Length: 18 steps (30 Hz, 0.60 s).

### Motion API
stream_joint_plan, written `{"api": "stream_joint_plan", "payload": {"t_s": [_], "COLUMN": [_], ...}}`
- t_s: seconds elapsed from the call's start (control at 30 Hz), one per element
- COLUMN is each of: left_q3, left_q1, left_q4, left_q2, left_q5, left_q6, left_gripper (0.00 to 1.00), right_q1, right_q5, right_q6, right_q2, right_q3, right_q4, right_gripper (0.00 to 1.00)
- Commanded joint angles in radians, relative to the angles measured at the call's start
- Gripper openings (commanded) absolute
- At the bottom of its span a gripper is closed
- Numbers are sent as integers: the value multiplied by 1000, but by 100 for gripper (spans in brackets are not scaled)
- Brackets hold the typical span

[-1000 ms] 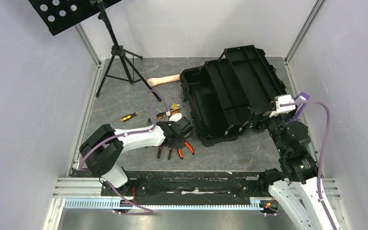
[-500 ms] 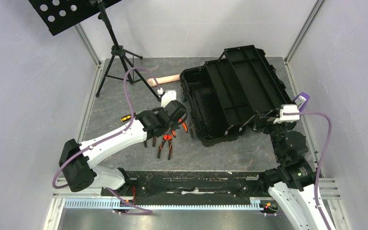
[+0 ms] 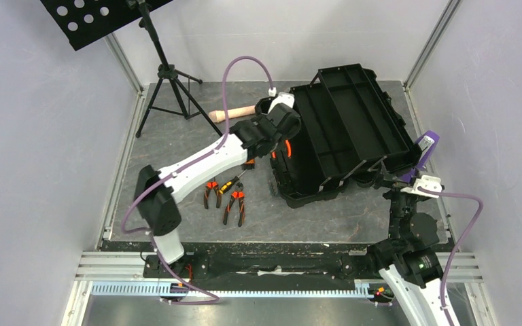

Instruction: Pack the tool kit

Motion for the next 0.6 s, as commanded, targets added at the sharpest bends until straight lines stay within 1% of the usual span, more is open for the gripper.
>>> {"api": "stream_joint_plan", "payload": {"t_s": [0.0,0.17,0.27,0.47,0.57], "left_q3": [158,328,371,479,521], "left_q1": [44,78,96,116,116], "left_q4": [3,-79,-82,-81,-46], "left_q2": [123,290,359,472,515], "left_q5": [81,109,124,206,263], "left_q6": [66,72,64,34,14], "left_gripper": [2,2,2,2,2], "right_q1": [7,7,7,7,7], "right_q5": [89,115,109,133,144], "right_q6": [11,18,23,26,27], "right_q2": [-89,-113,-112,-117,-122], "right_q3": [-54,-68,-71,-78,-81], "right_q4": [89,93,93,93,93], "right_gripper": [98,98,98,98,98]}}
